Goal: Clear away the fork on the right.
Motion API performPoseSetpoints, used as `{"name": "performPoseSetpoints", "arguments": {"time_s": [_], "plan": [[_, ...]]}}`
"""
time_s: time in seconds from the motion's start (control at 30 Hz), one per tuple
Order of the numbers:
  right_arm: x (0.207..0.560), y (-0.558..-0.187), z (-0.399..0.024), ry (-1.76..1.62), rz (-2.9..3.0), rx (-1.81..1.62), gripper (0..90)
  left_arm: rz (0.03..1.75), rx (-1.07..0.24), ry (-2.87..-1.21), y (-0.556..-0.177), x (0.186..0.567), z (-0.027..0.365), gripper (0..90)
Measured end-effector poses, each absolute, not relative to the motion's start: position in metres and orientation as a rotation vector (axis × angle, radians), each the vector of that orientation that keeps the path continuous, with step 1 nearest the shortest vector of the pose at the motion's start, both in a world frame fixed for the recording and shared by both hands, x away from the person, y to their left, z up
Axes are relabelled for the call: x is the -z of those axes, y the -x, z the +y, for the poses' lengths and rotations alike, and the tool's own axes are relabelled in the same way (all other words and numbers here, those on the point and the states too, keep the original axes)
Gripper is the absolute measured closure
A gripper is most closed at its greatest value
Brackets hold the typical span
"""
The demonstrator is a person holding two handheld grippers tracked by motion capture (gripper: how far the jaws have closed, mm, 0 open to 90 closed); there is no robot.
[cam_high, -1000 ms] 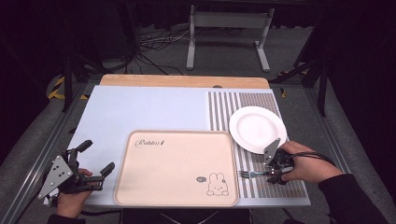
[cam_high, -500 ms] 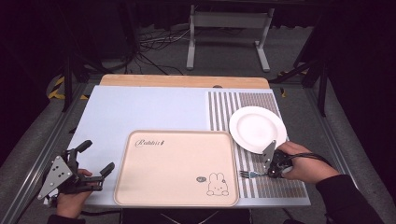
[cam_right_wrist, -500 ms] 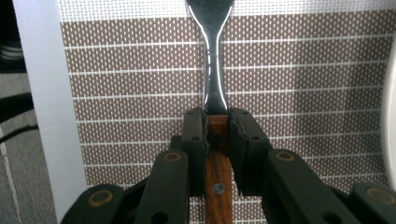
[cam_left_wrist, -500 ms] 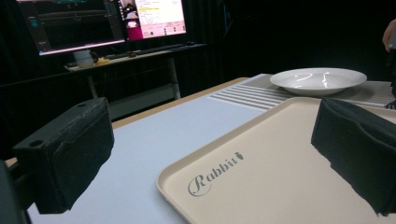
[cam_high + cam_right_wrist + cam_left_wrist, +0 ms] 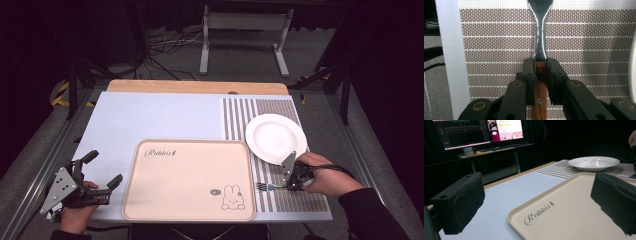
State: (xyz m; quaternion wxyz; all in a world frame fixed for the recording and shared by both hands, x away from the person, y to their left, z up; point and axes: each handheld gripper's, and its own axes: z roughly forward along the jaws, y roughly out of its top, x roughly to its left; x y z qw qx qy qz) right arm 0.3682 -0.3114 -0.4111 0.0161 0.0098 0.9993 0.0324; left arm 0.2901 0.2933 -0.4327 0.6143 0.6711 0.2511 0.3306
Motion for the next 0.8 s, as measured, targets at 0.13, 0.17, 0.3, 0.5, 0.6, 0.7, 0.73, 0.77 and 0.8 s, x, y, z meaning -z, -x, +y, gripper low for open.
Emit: {"name": "performPoseSetpoints", "arguments": {"time_s": [0.13, 0.17, 0.3, 0.5, 0.6, 0.7, 0.73, 0.77, 0.8], "plan": [[0.399, -0.365, -0.307, -0.020, 3.085, -0.129, 78.3, 0.581, -0.760, -1.548, -0.290, 0.433, 0.293, 0.0], [0.393, -0.365, -0.306, -0.018, 3.079, -0.147, 78.3, 0.579, -0.761, -1.547, -0.290, 0.433, 0.293, 0.0], [0.383, -0.365, -0.303, 0.001, 3.053, -0.149, 78.3, 0.577, -0.762, -1.542, -0.290, 0.432, 0.293, 0.0], [0.370, -0.367, -0.300, 0.005, 3.025, -0.165, 78.2, 0.577, -0.760, -1.545, -0.290, 0.433, 0.293, 0.0], [0.366, -0.367, -0.298, 0.009, 3.017, -0.171, 78.2, 0.578, -0.760, -1.543, -0.290, 0.432, 0.293, 0.0], [0.361, -0.368, -0.294, 0.003, 3.004, -0.190, 78.2, 0.580, -0.760, -1.543, -0.290, 0.433, 0.293, 0.0], [0.358, -0.368, -0.292, -0.001, 2.998, -0.203, 78.2, 0.578, -0.761, -1.545, -0.290, 0.433, 0.293, 0.0], [0.356, -0.368, -0.290, -0.040, 2.995, -0.223, 78.2, 0.578, -0.761, -1.545, -0.290, 0.433, 0.293, 0.0], [0.353, -0.369, -0.287, -0.045, 2.994, -0.237, 78.2, 0.578, -0.761, -1.544, -0.290, 0.433, 0.293, 0.0]]}}
